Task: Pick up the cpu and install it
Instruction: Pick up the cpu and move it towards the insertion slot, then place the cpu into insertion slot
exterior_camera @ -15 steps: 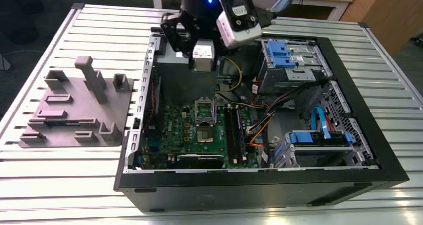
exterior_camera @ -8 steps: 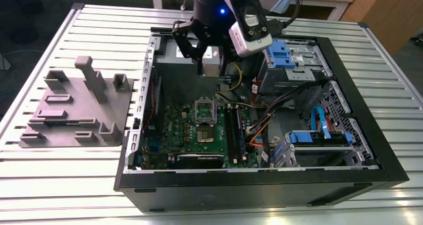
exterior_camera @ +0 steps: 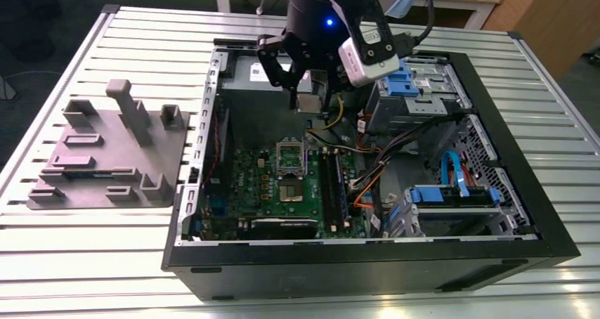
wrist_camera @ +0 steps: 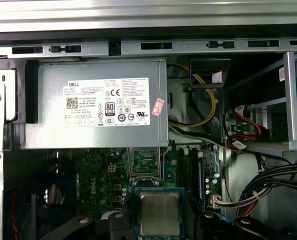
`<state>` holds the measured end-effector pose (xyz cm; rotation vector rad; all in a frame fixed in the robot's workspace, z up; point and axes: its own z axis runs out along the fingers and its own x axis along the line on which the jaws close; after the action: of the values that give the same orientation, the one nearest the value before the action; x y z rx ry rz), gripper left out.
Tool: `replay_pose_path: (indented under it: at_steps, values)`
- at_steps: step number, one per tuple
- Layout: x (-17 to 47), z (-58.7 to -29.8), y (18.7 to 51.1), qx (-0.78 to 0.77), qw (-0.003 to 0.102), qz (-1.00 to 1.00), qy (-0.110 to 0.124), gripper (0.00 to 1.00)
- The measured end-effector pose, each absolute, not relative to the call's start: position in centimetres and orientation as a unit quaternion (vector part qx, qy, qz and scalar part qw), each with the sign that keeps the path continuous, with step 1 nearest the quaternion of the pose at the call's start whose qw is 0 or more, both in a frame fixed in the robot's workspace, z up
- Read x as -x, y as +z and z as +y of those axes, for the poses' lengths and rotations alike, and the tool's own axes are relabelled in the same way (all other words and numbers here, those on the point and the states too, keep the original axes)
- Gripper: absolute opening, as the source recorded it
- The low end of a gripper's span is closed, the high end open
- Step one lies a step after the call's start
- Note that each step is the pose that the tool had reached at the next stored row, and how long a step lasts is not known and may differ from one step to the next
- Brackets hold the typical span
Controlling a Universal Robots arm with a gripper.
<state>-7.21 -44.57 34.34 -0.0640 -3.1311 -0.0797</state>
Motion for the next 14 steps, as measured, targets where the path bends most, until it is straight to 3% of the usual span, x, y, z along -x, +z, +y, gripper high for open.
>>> replay_pose_path:
  at_steps: [14]
  values:
    - [7.11,-44.75,33.77,0.020,0.004,-0.999,-0.025,0.47]
